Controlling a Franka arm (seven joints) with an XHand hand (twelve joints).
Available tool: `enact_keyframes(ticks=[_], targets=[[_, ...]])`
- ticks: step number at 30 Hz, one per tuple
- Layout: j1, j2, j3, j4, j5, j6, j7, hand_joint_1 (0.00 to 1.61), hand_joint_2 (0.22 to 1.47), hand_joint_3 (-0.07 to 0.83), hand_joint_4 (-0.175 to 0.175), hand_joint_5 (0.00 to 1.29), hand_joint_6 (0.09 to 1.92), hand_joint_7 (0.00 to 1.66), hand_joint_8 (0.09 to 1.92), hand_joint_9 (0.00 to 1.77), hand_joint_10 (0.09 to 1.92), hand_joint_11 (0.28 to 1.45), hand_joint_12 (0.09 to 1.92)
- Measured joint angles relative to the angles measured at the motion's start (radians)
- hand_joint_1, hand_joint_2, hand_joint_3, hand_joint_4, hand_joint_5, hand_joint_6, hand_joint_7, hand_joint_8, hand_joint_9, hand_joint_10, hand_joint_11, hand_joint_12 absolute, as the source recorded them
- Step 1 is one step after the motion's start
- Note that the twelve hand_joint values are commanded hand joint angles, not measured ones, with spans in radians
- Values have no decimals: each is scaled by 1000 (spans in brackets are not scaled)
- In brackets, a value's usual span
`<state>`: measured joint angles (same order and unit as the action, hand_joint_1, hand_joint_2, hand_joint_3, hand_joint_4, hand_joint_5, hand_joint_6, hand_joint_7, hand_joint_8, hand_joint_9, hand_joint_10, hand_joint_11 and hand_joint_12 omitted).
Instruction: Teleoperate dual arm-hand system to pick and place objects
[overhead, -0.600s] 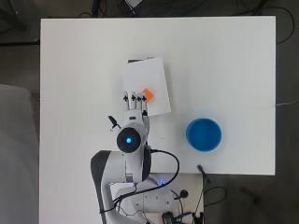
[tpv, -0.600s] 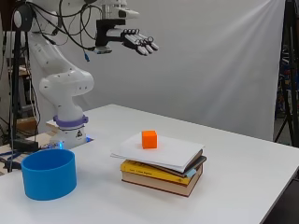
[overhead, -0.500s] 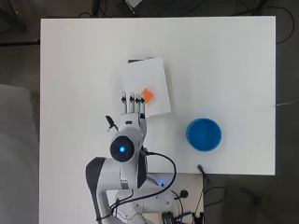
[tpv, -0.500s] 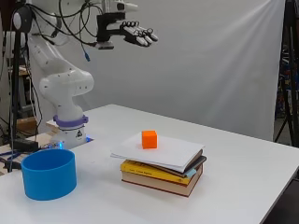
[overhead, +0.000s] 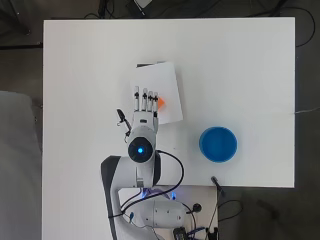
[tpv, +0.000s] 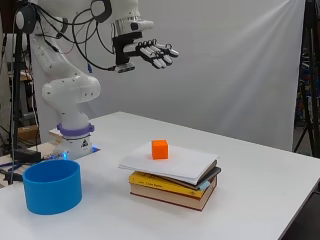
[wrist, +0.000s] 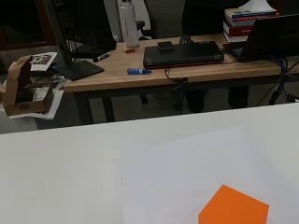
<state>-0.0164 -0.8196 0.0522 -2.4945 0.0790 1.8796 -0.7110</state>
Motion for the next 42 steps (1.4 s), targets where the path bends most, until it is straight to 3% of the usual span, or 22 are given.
enact_keyframes(ticks=[1,2,3,4,5,6,8,10,12,14,17,21,25,31,36,42], targets=[[-1,3,-1,-1,3,0,4,339,984,0,61,183,87,445,87,672,87,615,87],[-1,4,-2,0,5,0,6,463,1004,-3,51,202,87,643,87,873,136,702,156],[-1,7,-6,2,9,-3,4,649,1071,2,95,426,441,806,420,1011,603,734,617],[-1,17,-16,4,16,-8,-7,723,1098,1,131,605,923,933,1030,1145,1152,802,1120],[-1,38,-36,4,19,-11,-31,831,1126,4,153,704,1359,1036,1456,1258,1517,884,1465],[-2,68,-62,2,19,-9,-66,935,1150,8,165,754,1631,1102,1699,1331,1721,946,1662],[-2,134,-117,-6,17,3,-142,945,1129,3,127,526,908,734,970,911,1185,717,997],[-3,202,-165,-17,15,23,-211,929,1117,1,111,519,351,675,397,776,810,707,478],[-5,242,-191,-27,12,43,-244,326,1005,-14,73,280,96,393,109,506,318,554,152],[-5,248,-196,-31,-1,50,-245,80,944,-20,63,159,87,212,87,325,101,464,87],[-5,244,-182,-56,-12,65,-224,7,902,-12,51,74,87,144,87,293,87,466,87],[-4,212,-172,-143,12,125,-253,60,885,-7,48,53,87,137,87,304,87,476,87],[-6,195,-171,-203,23,169,-238,181,914,0,51,138,87,239,87,391,87,500,87],[-6,346,-184,-155,32,183,-209,240,927,1,46,172,87,277,87,405,87,503,87],[-7,473,-196,-36,36,212,-205,285,928,1,36,160,87,260,87,387,87,503,87],[-2,586,-193,-11,85,315,-337,295,935,3,44,180,87,247,87,379,87,503,87]])
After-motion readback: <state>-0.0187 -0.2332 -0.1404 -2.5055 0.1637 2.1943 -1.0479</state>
